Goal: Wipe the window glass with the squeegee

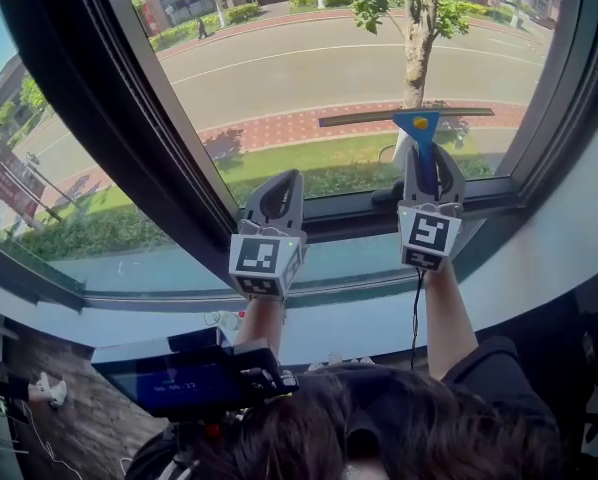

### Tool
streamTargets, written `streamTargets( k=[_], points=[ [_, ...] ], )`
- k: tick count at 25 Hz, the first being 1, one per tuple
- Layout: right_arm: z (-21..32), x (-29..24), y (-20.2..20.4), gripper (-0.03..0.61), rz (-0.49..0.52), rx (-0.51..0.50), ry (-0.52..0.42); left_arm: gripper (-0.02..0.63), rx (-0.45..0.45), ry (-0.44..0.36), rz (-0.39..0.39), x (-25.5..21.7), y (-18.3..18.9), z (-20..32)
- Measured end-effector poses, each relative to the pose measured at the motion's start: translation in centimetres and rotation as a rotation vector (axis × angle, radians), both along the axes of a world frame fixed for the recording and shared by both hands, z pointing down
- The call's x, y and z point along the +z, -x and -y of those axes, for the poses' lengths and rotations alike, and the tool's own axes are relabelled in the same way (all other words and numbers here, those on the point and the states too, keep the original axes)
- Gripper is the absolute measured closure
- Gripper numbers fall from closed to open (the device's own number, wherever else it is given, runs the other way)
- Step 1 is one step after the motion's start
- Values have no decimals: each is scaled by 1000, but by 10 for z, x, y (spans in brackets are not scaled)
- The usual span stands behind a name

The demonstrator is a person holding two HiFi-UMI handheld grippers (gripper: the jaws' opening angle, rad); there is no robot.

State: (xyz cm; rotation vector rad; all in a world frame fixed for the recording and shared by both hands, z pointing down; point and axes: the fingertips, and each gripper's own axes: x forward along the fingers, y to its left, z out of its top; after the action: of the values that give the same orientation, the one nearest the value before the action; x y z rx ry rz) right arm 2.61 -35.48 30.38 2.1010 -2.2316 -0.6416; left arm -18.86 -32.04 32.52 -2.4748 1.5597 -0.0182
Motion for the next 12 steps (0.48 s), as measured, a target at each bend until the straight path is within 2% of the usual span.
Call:
streamTargets(
  k=[12],
  points=[
    [1, 35, -3, 436, 11, 0, 74, 613, 2, 7, -9, -2, -4, -1]
  ],
)
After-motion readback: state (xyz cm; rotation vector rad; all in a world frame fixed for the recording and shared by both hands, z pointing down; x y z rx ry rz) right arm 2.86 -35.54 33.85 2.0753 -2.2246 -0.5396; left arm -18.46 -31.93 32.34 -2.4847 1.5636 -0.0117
